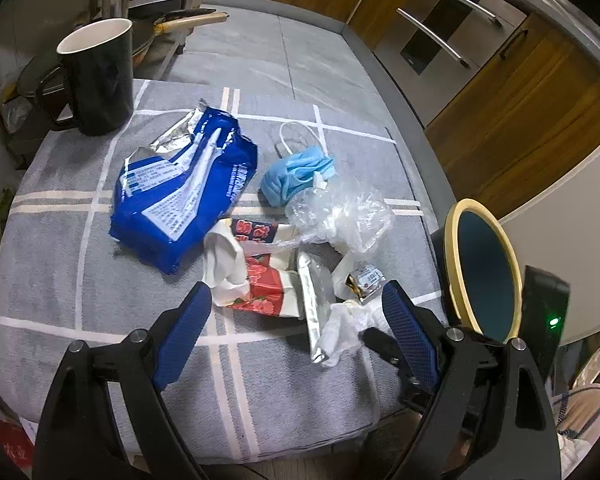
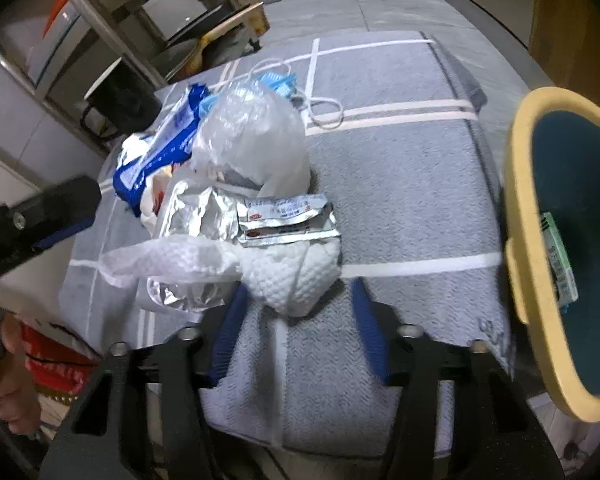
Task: Collect trash
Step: 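Grasp the white crumpled tissue with the right tool, then grasp the clear plastic bag with left tool while right tool holds the tissue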
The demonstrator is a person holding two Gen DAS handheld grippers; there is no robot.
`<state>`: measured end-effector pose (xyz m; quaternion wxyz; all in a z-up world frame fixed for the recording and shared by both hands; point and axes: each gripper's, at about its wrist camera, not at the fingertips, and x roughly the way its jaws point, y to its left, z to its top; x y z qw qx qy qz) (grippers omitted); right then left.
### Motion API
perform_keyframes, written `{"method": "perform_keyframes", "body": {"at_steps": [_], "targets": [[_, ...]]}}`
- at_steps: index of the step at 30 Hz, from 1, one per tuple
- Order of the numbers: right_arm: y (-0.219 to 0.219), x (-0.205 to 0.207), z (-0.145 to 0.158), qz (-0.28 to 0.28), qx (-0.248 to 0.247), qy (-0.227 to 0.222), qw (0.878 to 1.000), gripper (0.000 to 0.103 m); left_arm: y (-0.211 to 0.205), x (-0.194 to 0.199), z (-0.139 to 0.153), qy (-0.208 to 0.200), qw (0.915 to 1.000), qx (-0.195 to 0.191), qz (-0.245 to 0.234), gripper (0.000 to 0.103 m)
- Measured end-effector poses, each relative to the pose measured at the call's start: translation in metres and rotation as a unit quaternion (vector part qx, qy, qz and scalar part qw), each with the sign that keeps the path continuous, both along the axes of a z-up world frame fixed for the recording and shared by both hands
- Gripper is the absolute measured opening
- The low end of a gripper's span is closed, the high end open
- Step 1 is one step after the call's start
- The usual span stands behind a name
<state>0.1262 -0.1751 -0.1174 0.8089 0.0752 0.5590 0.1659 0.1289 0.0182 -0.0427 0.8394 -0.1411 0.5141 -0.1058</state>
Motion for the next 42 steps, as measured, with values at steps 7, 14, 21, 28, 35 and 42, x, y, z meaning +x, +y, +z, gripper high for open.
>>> {"method": "perform_keyframes", "body": {"at_steps": [7,14,21,28,35,42], "targets": [[-0.007,-0.009,0.008,0.012,0.018,-0.011,1.000,0.015,-0.023,0.007,0.008,-0.018,0.9995,0.009,-0.024,0.085],[-0.040,-0.017,0.030,-0.015,0.058,-0.024,0.998,0.005,-0.049,0.016,0.014,-0.033,0.9983,0.016,-0.047,0.085],[-0.075,-0.027,0.045,-0.046,0.078,-0.038,0.995,0.005,-0.070,0.024,0.015,-0.039,0.9968,0.027,-0.063,0.085],[-0.099,-0.032,0.046,-0.069,0.086,-0.039,0.993,0.005,-0.094,0.031,0.011,-0.052,0.9922,0.063,-0.094,0.085],[-0.095,-0.033,0.047,-0.058,0.070,-0.046,0.995,0.005,-0.107,0.047,-0.006,-0.051,0.9846,0.133,-0.102,0.077],[-0.101,-0.035,0.047,-0.065,0.070,-0.045,0.994,0.005,-0.096,0.061,-0.020,-0.033,0.9852,0.150,-0.077,0.050]]}}
